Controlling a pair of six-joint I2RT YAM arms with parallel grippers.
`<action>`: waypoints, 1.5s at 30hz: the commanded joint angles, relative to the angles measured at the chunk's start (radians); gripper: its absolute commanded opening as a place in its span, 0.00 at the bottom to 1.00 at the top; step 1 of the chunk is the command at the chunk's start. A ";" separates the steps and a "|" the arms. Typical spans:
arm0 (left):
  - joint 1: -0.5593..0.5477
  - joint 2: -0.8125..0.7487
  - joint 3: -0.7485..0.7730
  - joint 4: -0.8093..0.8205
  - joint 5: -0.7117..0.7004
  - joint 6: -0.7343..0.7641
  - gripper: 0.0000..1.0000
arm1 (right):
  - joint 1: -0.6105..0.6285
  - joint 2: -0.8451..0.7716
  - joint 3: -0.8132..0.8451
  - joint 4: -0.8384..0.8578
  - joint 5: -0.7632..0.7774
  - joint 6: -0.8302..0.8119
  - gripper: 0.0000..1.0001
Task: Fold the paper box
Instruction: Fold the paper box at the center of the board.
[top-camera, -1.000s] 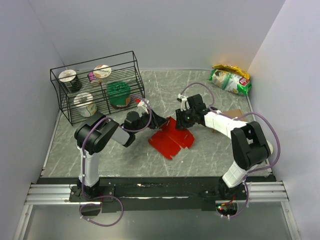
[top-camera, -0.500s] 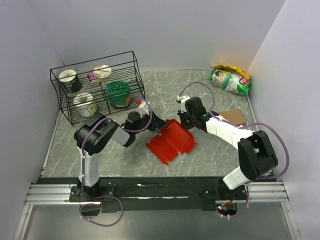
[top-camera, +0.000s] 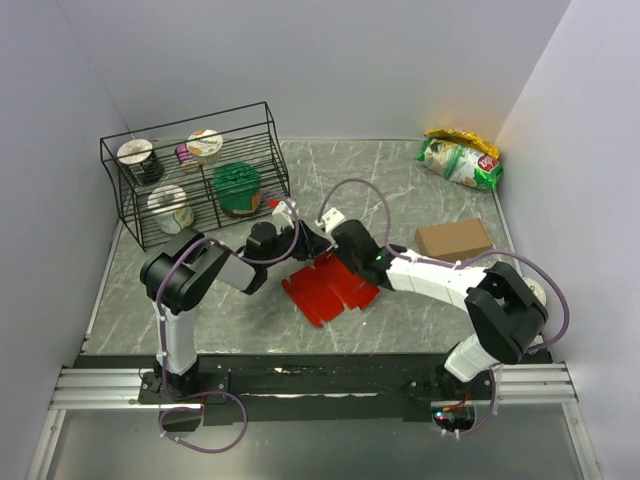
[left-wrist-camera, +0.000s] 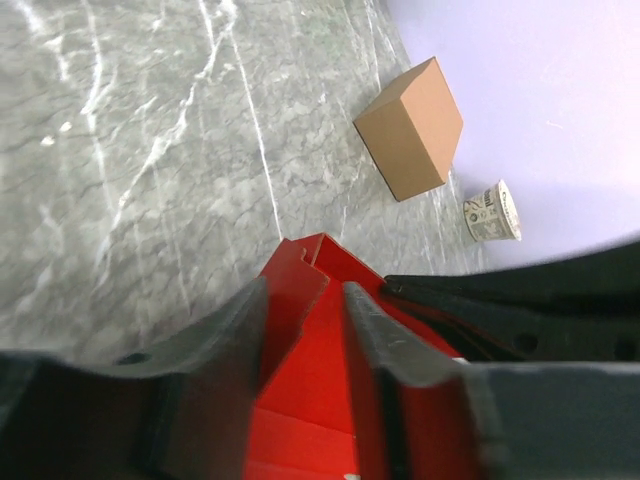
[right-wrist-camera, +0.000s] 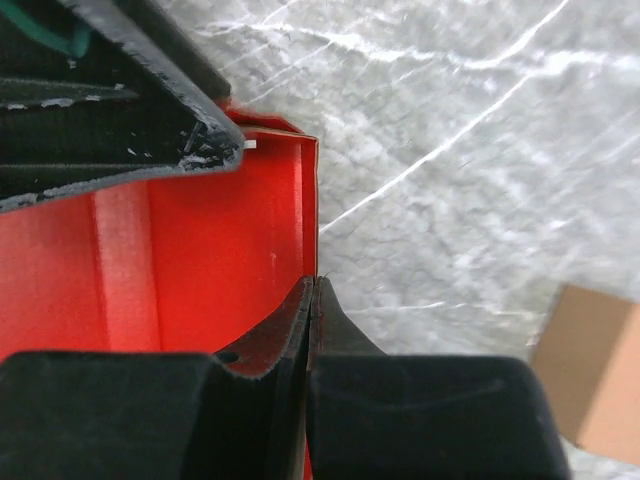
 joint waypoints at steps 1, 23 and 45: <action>0.030 -0.071 -0.019 0.039 0.028 -0.049 0.49 | 0.087 0.027 -0.030 0.158 0.238 -0.112 0.00; 0.265 -0.191 -0.087 -0.130 0.010 0.088 0.73 | 0.214 0.051 -0.129 0.519 0.339 -0.450 0.00; 0.266 -0.053 -0.145 0.168 0.474 0.220 0.54 | 0.220 0.040 -0.126 0.493 0.233 -0.426 0.00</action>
